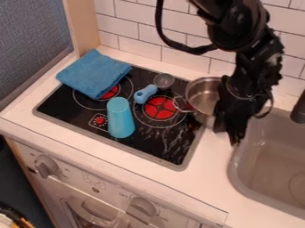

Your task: Transferred the pot to the bottom left corner of the burner

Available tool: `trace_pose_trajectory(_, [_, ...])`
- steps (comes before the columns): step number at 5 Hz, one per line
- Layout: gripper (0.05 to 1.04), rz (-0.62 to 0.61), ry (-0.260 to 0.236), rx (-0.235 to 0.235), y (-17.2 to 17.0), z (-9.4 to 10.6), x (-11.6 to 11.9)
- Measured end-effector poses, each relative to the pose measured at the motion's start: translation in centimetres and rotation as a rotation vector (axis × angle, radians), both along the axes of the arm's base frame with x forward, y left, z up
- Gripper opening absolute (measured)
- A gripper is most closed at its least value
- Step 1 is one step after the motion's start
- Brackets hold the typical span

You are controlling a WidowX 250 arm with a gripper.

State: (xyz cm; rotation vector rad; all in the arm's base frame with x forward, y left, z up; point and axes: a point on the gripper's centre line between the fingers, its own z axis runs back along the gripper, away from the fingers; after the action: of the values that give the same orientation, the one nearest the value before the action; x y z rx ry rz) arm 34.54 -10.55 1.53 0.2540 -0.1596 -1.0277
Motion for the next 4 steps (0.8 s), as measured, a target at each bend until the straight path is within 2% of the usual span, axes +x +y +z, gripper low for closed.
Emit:
trace_pose_trajectory(1, [0.1, -0.008, -0.057, 0.001, -0.2, 3.2, -0.3])
trace_pose_trajectory(2, [0.1, 0.056, -0.113, -0.018, 2.0, 6.4, -1.6])
trace_pose_trajectory(4, [0.099, 0.264, -0.185, -0.003, 9.4, 10.4, -5.1])
